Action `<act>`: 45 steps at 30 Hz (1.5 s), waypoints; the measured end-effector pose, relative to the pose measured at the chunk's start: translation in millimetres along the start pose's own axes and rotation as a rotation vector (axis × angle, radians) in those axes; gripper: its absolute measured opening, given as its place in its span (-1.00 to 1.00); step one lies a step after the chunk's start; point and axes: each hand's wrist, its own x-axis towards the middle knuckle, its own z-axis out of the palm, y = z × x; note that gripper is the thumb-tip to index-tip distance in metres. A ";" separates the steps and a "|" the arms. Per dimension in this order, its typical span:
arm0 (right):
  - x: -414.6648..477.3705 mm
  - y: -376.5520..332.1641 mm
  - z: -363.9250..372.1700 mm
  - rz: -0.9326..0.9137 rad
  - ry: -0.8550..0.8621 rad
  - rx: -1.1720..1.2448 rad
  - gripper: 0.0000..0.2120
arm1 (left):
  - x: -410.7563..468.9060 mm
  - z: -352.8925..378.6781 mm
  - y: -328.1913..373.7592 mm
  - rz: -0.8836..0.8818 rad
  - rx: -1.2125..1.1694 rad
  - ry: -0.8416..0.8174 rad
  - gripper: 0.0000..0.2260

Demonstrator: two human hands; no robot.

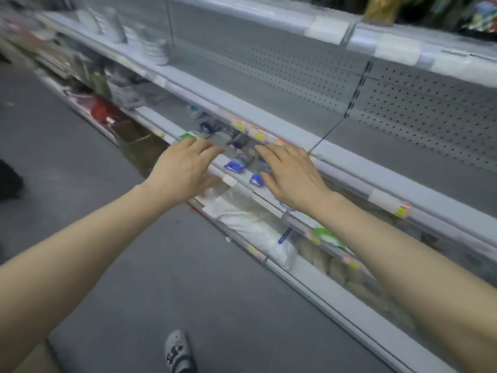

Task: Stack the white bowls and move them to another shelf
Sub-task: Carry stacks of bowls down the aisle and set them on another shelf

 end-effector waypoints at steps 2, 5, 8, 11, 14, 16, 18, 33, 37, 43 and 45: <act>40.1 -30.2 11.5 -0.057 0.015 0.012 -0.49 | -17.5 1.3 -41.4 -0.062 0.031 -0.021 -0.44; 101.9 -73.8 27.9 -0.110 0.040 0.027 -0.49 | -39.8 1.7 -108.4 -0.155 0.059 -0.034 -0.40; 162.1 -114.2 41.0 -0.160 0.043 0.053 -0.48 | -60.1 -2.0 -172.3 -0.251 0.030 -0.024 -0.39; 219.2 -149.8 46.8 -0.192 0.047 0.057 -0.48 | -78.1 -4.1 -233.4 -0.315 0.008 -0.012 -0.39; 273.8 -178.4 54.0 -0.224 0.087 0.065 -0.49 | -87.2 -1.3 -290.6 -0.372 0.027 -0.005 -0.38; 308.4 -195.9 62.4 -0.232 0.094 0.081 -0.49 | -89.7 3.9 -324.2 -0.414 0.037 -0.020 -0.38; 341.4 -210.4 73.8 -0.244 0.091 0.083 -0.47 | -90.2 12.9 -355.1 -0.446 0.051 -0.037 -0.37; 634.2 -266.9 180.8 -0.335 0.095 0.165 -0.47 | -13.4 94.1 -616.9 -0.771 -0.019 0.127 -0.31; 725.0 -272.2 206.7 -0.318 0.093 0.218 -0.47 | 25.3 118.5 -686.3 -0.844 -0.067 0.168 -0.32; 850.4 -274.9 254.1 -0.272 0.080 0.186 -0.46 | 72.2 166.4 -784.9 -0.852 -0.103 0.135 -0.30; 889.7 -277.1 270.3 -0.251 0.076 0.176 -0.48 | 88.2 184.7 -821.3 -0.839 -0.110 0.127 -0.30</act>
